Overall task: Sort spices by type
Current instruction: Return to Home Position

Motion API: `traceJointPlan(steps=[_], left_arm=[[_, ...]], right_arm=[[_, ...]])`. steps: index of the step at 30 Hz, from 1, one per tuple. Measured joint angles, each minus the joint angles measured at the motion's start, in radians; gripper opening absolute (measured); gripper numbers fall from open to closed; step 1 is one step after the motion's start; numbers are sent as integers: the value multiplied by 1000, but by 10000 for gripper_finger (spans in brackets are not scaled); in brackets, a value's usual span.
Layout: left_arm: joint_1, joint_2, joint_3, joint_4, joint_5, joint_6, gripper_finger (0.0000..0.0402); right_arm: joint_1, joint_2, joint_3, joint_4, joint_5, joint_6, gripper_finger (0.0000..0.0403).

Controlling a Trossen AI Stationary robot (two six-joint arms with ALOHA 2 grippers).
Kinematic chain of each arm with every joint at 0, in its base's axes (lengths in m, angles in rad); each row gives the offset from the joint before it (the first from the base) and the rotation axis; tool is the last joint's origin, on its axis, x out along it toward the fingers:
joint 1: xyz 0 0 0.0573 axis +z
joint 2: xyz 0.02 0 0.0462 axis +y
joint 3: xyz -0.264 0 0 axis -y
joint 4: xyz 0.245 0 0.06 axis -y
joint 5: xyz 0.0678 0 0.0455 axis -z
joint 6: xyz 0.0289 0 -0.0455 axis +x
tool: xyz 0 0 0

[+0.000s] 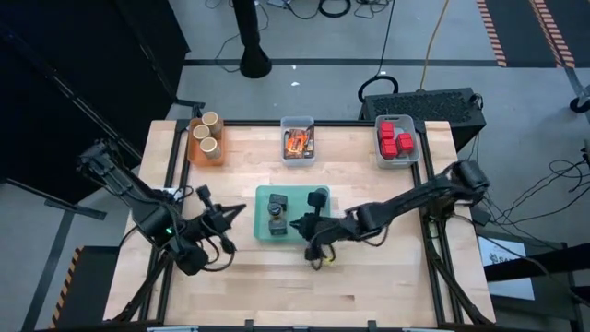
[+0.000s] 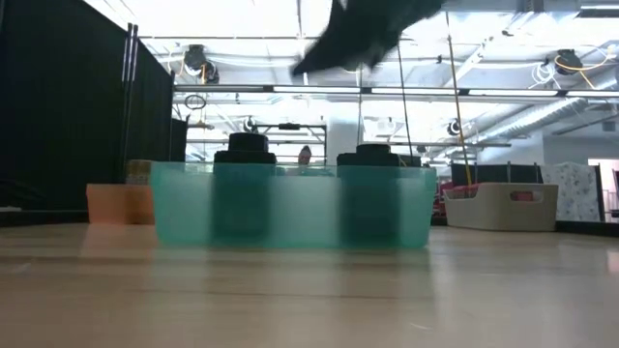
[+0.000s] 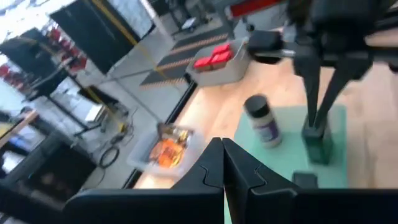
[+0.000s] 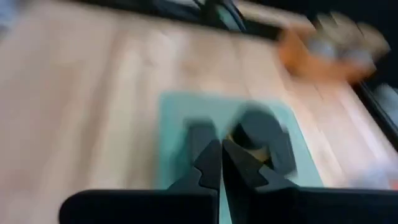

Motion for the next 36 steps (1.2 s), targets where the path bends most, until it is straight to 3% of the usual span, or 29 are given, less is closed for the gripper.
traceJointPlan(steps=[2, 4, 8, 13, 18, 25, 36], left_arm=[[12, -2, -44, 181, 39, 145, 0], [27, -14, -90, 412, 154, 337, 2], [123, -31, -196, 856, 625, 696, 14], [261, -153, -295, 938, 734, 747, 20], [399, -322, -386, 921, 982, 748, 21], [494, -609, -508, 752, 1004, 676, 22], [585, -999, -676, 705, 966, 693, 22]], right_arm=[[-15, -41, 0, 64, -89, -93, 0], [-37, -68, 0, 152, -159, -184, 0], [-82, -82, 0, 274, -293, -350, 0], [-161, -136, -2, 291, -449, -435, 0], [-245, -222, -105, 364, -575, -467, 0], [-302, -417, -379, 501, -559, -465, 0], [-406, -804, -749, 666, -557, -451, 0]])
